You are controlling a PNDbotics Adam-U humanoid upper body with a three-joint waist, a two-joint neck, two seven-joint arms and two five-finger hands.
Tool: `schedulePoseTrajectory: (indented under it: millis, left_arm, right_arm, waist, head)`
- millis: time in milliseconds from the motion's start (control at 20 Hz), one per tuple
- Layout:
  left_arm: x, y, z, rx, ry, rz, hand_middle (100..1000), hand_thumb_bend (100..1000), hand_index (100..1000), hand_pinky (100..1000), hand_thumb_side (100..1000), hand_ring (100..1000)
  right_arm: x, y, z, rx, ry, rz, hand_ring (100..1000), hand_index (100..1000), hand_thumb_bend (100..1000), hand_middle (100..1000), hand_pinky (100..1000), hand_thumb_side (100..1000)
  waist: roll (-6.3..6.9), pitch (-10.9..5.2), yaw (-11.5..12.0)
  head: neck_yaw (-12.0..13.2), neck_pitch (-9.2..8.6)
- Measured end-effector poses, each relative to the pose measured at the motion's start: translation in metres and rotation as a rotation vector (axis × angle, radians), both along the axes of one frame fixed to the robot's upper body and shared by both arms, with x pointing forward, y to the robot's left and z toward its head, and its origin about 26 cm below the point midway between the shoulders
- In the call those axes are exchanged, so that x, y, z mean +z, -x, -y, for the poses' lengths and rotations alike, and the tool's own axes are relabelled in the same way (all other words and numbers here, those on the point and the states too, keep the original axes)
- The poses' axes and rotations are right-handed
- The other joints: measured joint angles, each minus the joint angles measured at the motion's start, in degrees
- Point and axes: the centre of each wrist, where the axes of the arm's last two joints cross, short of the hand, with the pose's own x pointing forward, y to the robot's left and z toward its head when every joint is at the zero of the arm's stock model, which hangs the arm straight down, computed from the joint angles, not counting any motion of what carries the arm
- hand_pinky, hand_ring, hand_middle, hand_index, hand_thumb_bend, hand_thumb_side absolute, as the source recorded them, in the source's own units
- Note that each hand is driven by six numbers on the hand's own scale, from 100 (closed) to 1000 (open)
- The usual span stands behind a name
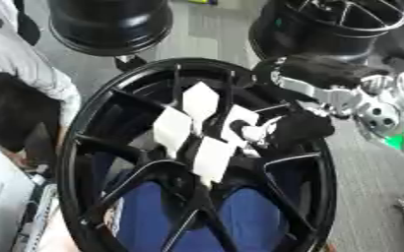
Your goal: Pull the pin out of the wheel hub.
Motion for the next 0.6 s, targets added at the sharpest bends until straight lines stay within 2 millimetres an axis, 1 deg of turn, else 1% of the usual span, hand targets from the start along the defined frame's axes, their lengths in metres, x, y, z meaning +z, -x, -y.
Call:
schedulePoseTrajectory:
  millis: [350,600]
  left_arm:
    - [0.001,0.0,0.0,-0.002,0.003,0.003,519,100,809,684,724,734]
    - [0.001,0.0,0.0,-0.003,0.004,0.005,518,100,809,684,724,734]
  right_arm:
    - [-0.005,-0.004,0.0,-0.015,-0.007,-0.018,879,899,332,844,881,720]
    - [-0.013,-0.011,0.003,-0.051,-0.019,-0.042,879,899,333,843,881,729]
  waist:
    - [0.04,0.18,0.29]
    - [0.21,0.56,0.37]
  head:
    - [-0.07,-0.03]
    - [-0.07,-0.23]
